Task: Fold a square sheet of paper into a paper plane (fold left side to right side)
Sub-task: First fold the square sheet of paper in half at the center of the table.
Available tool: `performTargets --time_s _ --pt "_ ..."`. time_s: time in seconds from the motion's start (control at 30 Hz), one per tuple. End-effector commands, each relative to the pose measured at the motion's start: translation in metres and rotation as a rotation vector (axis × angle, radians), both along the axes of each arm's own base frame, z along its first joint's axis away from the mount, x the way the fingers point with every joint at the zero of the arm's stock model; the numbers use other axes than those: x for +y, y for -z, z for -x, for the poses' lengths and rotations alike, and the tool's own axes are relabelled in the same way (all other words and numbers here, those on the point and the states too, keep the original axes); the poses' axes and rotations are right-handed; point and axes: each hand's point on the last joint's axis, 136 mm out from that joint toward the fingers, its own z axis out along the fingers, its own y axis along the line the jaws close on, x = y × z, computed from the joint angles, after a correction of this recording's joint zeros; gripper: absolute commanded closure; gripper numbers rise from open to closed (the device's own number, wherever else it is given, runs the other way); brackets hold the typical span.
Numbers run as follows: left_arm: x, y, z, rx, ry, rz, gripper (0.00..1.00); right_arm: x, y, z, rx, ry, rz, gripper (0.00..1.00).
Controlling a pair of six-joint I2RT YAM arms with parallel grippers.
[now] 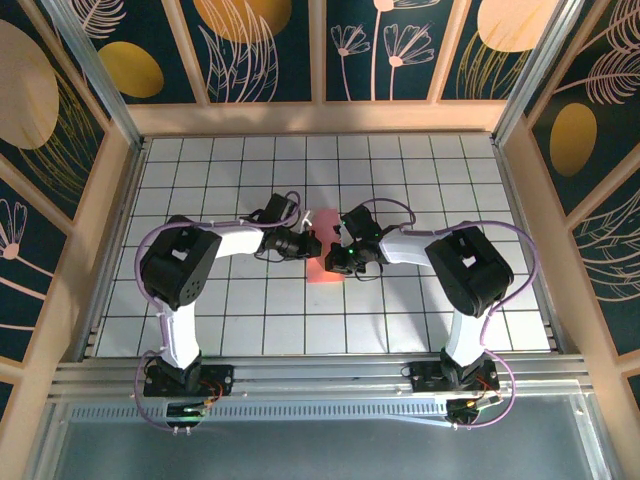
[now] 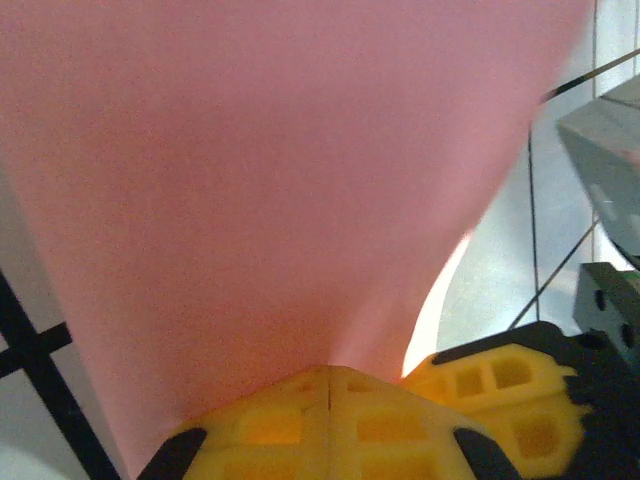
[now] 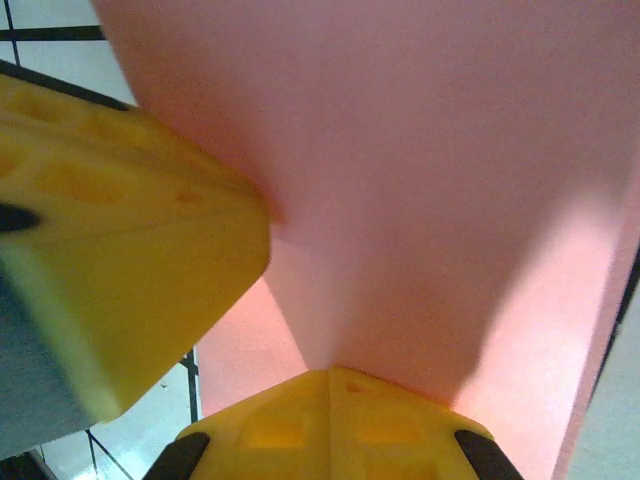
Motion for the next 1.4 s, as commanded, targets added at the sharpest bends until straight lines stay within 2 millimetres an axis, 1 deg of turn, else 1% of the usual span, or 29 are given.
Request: performTargets --time_s 0.0,0.13,0.33,0.6,0.73,0.97,1.23,1.37 --pt "0.001 0.004 -0.010 -0.003 -0.019 0.007 0.97 -0.034 0.047 0.016 0.070 0.018 0.201 1.00" --pt "0.010 0.011 -0.013 -0.008 -0.040 -0.004 0.97 -0.037 0.048 0.017 0.074 0.016 0.214 1.00" --pt "0.017 0.017 -0.018 -0.029 -0.051 -0.011 0.97 -0.039 0.050 0.019 0.081 0.003 0.234 1.00" --pt "0.033 0.022 -0.037 -0.065 -0.091 -0.063 0.97 -0.045 0.055 0.020 0.084 -0.001 0.271 1.00" --pt "0.040 0.026 -0.050 -0.087 -0.103 -0.100 0.98 -0.046 0.057 0.021 0.087 -0.002 0.274 1.00" --pt "0.051 0.033 -0.082 -0.113 -0.140 -0.134 0.98 -0.046 0.060 0.024 0.095 -0.004 0.266 1.00" --pt "0.055 0.030 -0.119 -0.146 -0.159 -0.147 0.98 -0.048 0.061 0.025 0.098 -0.003 0.269 1.00" --pt "0.055 0.029 -0.131 -0.154 -0.167 -0.146 0.98 -0.048 0.062 0.026 0.101 -0.003 0.269 1.00"
